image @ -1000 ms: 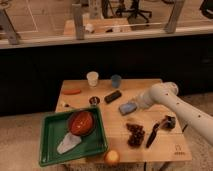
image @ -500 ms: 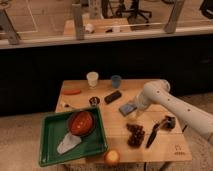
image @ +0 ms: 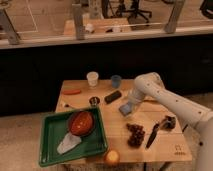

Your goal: Wipe table surface with sponge

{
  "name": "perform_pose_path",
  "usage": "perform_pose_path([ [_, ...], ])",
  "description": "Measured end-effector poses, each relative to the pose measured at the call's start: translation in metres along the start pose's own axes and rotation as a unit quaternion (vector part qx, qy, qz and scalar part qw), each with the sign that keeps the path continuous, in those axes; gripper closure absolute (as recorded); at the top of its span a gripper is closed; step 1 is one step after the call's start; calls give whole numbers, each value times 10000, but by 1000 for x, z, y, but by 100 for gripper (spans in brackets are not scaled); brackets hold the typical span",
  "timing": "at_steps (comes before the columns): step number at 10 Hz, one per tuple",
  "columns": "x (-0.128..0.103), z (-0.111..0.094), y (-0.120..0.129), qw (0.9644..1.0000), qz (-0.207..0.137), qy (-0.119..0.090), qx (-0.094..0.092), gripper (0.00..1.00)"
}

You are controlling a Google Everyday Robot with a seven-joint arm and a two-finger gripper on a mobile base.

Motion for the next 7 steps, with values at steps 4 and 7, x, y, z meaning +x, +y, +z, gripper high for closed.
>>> perform_pose_path([
  [4, 2, 6, -4, 9984, 18, 11, -567, 35],
  [7, 11, 20, 8, 9974, 102, 20, -710, 47],
])
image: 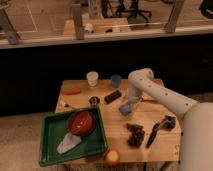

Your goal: Wipe table surface with sponge

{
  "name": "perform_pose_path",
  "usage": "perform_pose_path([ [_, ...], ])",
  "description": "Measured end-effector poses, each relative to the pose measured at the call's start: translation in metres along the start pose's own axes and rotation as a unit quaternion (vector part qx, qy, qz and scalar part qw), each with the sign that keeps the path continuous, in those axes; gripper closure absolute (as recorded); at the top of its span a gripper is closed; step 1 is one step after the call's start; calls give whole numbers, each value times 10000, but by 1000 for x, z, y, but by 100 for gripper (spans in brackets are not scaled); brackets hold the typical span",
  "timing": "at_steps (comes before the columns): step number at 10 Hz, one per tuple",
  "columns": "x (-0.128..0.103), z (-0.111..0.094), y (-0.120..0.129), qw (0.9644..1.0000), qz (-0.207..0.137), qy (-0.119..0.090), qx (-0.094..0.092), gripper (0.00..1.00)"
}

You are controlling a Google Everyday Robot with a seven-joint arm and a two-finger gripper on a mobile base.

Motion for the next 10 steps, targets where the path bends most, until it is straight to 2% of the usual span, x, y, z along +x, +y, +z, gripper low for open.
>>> perform_pose_path([
  [3, 2, 6, 1, 10000, 12, -29, 20, 77],
  [4, 1, 6, 0, 10000, 0, -32, 31, 90],
  [5, 0, 6, 0, 10000, -12, -49, 58, 97],
  [7, -12, 6, 0, 9999, -88, -99, 109, 100],
  [10, -48, 11, 9, 9994, -268, -189, 130, 100],
])
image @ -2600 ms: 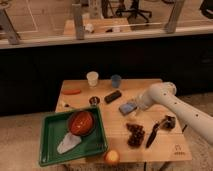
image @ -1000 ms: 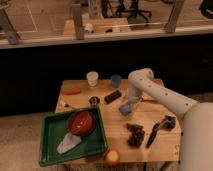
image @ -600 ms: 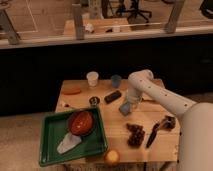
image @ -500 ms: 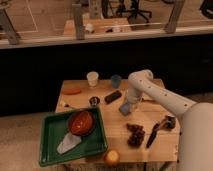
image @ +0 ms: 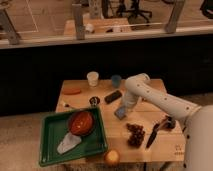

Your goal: Wipe table surface with sponge

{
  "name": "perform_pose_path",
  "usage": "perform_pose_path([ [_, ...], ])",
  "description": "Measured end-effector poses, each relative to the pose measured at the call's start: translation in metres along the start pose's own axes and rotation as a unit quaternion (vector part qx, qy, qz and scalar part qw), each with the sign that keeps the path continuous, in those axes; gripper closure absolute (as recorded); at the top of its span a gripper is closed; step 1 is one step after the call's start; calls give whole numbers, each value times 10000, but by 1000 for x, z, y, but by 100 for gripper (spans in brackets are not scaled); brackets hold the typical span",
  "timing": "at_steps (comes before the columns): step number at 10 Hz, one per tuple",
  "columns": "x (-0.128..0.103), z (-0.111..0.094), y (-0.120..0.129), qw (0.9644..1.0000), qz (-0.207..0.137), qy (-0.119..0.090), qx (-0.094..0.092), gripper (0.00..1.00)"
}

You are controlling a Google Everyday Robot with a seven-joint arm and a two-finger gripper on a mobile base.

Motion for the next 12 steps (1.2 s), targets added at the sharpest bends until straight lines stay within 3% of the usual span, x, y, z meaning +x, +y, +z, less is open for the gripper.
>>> perform_pose_path([
  [2, -10, 3, 13, 9999, -43, 21, -112, 100],
  [6, -6, -1, 24, 9998, 136, 82, -103, 100],
  [9, 23, -22, 57, 9987, 478, 198, -34, 100],
  [12, 42, -31, 59, 9973, 704, 173, 88, 100],
])
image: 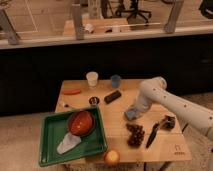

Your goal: Wipe table surface with sponge

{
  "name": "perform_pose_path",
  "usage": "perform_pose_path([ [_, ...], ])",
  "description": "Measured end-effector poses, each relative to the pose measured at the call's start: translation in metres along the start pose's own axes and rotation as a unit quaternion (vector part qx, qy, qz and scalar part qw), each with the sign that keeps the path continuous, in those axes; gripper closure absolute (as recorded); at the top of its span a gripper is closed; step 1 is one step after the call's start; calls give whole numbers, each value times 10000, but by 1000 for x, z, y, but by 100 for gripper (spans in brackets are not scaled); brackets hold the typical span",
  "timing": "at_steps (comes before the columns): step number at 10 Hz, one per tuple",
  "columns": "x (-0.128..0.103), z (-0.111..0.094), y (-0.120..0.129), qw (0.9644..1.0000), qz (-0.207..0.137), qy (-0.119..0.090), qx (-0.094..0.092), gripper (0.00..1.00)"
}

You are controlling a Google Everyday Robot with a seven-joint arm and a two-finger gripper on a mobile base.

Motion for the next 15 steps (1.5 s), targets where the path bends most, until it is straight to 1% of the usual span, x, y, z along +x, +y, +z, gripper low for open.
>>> perform_pose_path([
  [1, 6, 1, -7, 10000, 25, -6, 5, 100],
  [2, 11, 5, -24, 10000, 16, -28, 40, 100],
  [4, 10, 9, -46, 9999, -45, -53, 76, 100],
  [6, -1, 13, -60, 9998, -192, -82, 76, 100],
  [8, -19, 19, -69, 9991, -403, -147, 44, 100],
  [10, -36, 28, -64, 9981, -576, -227, -16, 100],
  [11, -43, 30, -58, 9976, -645, -256, -23, 100],
  [12, -48, 29, -48, 9976, -638, -276, -8, 100],
  [13, -48, 28, -39, 9978, -601, -277, 2, 100],
  [15, -38, 22, -19, 9987, -446, -234, 29, 100],
])
